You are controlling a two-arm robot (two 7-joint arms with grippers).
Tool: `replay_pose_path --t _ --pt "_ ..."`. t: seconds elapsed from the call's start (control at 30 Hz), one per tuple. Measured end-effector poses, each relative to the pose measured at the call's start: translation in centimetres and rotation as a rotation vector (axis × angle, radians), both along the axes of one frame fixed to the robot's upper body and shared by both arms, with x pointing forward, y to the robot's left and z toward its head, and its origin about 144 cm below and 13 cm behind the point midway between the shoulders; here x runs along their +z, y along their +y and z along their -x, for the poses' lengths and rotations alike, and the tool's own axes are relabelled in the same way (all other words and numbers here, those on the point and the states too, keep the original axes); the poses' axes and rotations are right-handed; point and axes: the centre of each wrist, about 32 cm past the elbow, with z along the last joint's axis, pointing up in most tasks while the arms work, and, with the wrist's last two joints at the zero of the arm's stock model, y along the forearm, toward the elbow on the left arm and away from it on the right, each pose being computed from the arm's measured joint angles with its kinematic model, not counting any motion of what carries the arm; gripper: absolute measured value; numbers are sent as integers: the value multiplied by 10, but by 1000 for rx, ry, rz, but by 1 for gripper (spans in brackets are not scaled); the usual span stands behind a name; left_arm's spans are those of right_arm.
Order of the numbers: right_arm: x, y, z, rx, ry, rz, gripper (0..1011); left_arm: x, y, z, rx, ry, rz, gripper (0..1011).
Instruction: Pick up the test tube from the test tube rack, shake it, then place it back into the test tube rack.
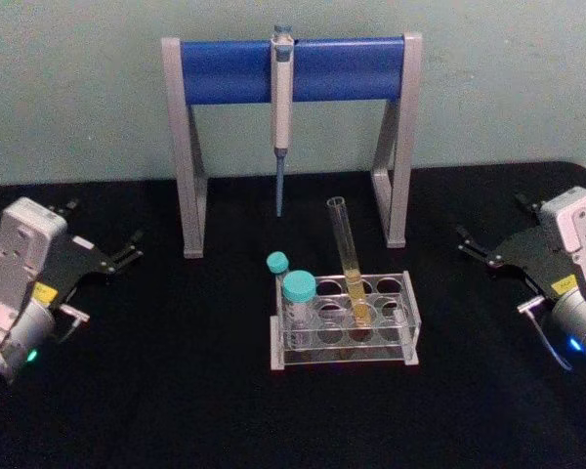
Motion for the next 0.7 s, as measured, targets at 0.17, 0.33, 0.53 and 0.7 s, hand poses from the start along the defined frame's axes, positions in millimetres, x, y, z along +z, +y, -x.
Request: replay_pose_path --t 0.17,0.33,0.53,0.7 --pt "0 0 0 0 0 0 1000 0 0 0 0 0 0 1002" --pt "0 0 0 0 0 0 1000 0 0 0 0 0 0 1001" --pt "0 0 0 0 0 0 1000 0 0 0 0 0 0 1001" --pt "0 0 0 0 0 0 1000 0 0 0 0 0 0 1001"
